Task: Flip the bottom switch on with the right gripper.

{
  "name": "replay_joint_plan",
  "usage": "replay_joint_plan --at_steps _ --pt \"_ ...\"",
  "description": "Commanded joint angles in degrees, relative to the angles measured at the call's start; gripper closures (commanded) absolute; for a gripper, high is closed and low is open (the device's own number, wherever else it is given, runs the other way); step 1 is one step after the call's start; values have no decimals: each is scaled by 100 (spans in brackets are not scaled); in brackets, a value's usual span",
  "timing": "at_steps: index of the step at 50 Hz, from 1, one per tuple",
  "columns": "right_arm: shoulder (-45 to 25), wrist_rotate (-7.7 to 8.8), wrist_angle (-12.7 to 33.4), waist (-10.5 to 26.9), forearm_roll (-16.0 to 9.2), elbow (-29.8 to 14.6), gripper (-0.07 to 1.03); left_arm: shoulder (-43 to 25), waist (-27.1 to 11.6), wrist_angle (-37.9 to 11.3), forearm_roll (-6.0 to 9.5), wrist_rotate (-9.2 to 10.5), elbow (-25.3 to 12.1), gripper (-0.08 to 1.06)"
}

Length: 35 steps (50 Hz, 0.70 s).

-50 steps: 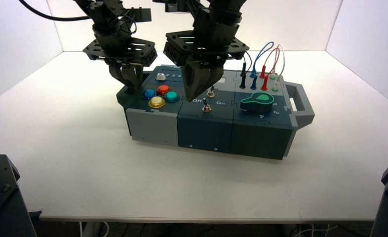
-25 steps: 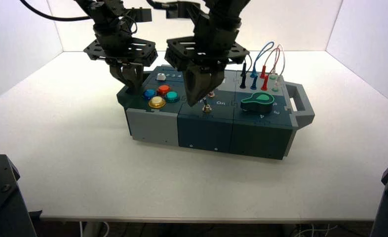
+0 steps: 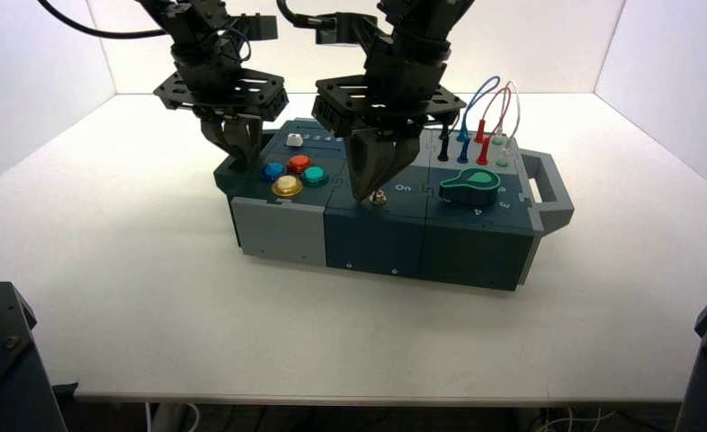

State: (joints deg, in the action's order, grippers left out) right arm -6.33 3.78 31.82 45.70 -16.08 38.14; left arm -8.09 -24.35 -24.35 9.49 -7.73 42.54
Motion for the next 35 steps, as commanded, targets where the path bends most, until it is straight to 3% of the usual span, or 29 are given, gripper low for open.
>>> replay_joint_plan --at_steps 1,21,35 --pt "141 0 -44 -237 35 -149 98 70 -35 9 9 -35 -105 101" --pt "334 18 0 -606 44 18 98 79 -35 -9 0 -35 -97 101" --pt "413 18 -18 -650 44 158 98 70 -35 -9 0 -35 -105 101"
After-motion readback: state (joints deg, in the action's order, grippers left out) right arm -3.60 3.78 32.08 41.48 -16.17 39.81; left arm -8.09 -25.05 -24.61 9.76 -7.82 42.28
